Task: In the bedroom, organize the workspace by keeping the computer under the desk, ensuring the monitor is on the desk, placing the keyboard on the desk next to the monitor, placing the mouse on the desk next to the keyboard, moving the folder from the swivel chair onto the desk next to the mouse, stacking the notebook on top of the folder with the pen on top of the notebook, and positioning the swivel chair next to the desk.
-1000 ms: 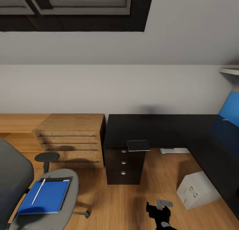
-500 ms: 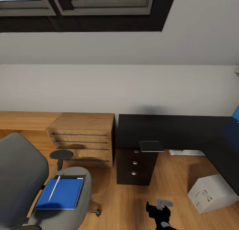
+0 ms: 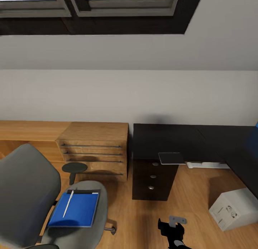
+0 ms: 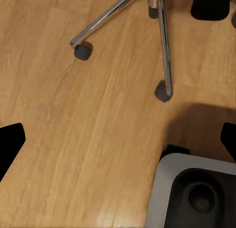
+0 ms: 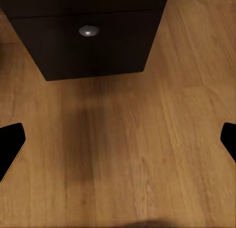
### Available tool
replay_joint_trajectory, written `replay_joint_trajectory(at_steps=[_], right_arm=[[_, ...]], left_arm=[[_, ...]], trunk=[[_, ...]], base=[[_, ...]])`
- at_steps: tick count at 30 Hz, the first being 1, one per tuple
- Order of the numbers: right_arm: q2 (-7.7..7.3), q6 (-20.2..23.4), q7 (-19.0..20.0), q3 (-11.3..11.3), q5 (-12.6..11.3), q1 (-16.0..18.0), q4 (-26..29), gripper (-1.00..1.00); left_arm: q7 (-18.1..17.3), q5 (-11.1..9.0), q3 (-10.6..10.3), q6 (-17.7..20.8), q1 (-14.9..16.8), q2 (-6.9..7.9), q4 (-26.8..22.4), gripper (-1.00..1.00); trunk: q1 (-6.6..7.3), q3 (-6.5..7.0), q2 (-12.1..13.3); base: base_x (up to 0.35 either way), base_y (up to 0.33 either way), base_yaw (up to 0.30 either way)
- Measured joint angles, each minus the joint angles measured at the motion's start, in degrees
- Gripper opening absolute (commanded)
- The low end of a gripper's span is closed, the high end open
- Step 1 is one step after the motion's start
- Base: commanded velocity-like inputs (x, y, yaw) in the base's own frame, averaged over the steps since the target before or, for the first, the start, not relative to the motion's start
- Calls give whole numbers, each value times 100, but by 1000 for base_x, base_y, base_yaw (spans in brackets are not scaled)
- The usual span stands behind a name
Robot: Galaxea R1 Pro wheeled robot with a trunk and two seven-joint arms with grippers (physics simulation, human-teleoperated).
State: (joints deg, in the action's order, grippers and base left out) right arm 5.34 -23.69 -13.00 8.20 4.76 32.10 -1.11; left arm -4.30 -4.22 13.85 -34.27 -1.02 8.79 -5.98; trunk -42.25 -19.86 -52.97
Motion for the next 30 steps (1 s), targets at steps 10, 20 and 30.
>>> replay_joint_trajectory(at_steps=[10, 20, 30], right_arm=[[-5, 0, 0, 0, 0, 0, 0, 100], [-9, 0, 0, 0, 0, 0, 0, 100], [-16, -3, -4, -1, 0, 0, 0, 100]], left_arm=[[-1, 1, -1, -2, 0, 6, 1, 100], [-8, 8, -2, -6, 0, 1, 0, 100], [-3, 8, -2, -7, 0, 0, 0, 100]], trunk=[[0, 0, 0], [0, 0, 0], [0, 0, 0]], base=[[0, 310, 0], [0, 303, 0], [0, 121, 0]])
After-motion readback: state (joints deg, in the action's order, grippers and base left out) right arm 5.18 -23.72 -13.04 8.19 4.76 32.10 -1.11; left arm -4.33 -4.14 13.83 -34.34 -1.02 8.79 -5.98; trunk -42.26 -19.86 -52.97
